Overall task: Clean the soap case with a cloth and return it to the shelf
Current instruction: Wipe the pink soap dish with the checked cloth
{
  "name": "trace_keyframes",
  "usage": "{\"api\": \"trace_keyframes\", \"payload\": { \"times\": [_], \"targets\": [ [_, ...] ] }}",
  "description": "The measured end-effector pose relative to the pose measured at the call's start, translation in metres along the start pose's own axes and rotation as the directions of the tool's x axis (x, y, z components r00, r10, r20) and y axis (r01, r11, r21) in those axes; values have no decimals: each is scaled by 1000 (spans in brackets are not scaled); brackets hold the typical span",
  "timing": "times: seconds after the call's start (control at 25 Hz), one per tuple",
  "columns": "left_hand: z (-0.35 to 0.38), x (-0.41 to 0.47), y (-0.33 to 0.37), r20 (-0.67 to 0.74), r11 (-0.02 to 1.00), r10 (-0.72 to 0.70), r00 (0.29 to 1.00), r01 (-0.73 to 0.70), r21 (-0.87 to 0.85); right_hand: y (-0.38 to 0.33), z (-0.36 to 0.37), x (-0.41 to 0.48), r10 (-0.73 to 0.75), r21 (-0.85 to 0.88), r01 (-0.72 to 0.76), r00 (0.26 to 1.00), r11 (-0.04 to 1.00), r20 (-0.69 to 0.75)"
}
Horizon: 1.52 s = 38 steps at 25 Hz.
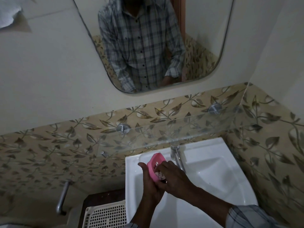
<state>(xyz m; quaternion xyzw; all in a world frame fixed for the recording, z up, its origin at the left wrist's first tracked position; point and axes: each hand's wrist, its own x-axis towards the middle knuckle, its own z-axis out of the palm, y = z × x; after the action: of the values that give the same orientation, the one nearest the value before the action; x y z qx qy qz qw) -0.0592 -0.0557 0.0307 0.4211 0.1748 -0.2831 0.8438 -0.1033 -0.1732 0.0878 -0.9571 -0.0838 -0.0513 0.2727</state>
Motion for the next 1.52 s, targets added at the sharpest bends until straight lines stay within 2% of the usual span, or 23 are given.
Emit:
{"api": "trace_keyframes", "payload": {
  "times": [0.04,0.12,0.2,0.28,0.36,0.4,0.44,0.52,0.6,0.68,0.72,0.76,0.84,0.92,1.0,1.08,1.12,1.24,1.36,1.4,1.44,1.52],
  "targets": [
    [-1,-1,1,38,999,-46,998,47,-28,0,-2,0,-81,-47,80,997,996,-22],
    [-5,-5,19,133,982,-158,978,169,-79,6,-4,-2,-272,-127,273,962,954,25],
    [-4,-1,42,177,963,-264,948,270,-7,21,-10,-2,-414,-277,433,901,858,128],
    [0,4,48,120,942,-323,939,307,135,27,-7,-6,-438,-351,468,884,811,166],
    [9,4,37,-7,955,-263,965,261,142,15,10,-13,-271,-336,311,949,889,162],
    [11,4,30,-62,970,-221,973,226,91,9,18,-14,-161,-220,185,979,958,123],
    [11,4,24,-106,981,-187,977,191,35,7,22,-16,-90,-155,109,988,982,126],
    [9,0,21,-138,990,-143,980,142,-12,16,18,-19,-171,-75,184,973,980,153],
    [7,0,21,-127,990,-129,983,135,39,30,14,-18,-265,-144,287,952,947,156],
    [7,4,21,-155,993,-83,984,95,72,24,19,-16,-74,-51,84,983,995,168],
    [9,4,21,-170,995,-49,984,64,81,19,23,-15,15,-6,-14,992,1000,128],
    [10,4,21,-187,994,-19,982,38,101,18,29,-15,61,85,-72,990,994,125],
    [9,3,18,-206,983,12,978,25,179,24,32,-14,23,97,-38,987,995,157],
    [7,5,18,-229,966,37,973,24,258,25,30,-12,93,95,-110,981,989,169],
    [2,10,20,-249,966,31,968,35,258,21,25,-12,198,330,-239,968,913,152],
    [-11,10,26,-240,992,-10,971,40,118,17,15,-9,271,618,-356,935,701,231],
    [-19,9,31,-190,999,-40,981,42,10,21,6,-8,306,671,-368,927,643,215],
    [-42,9,43,-39,984,-79,996,71,-163,41,-21,-8,440,660,-426,884,618,159],
    [-49,8,39,12,969,-109,994,109,-220,51,-28,-8,565,565,-530,815,633,130],
    [-51,8,36,9,965,-129,992,128,-228,50,-28,-5,606,576,-550,787,605,116],
    [-52,8,34,15,963,-154,988,153,-220,48,-27,-1,637,634,-555,761,539,124],
    [-48,6,26,34,954,-197,980,199,-222,42,-23,4,639,825,-489,738,283,218]
  ]
}}
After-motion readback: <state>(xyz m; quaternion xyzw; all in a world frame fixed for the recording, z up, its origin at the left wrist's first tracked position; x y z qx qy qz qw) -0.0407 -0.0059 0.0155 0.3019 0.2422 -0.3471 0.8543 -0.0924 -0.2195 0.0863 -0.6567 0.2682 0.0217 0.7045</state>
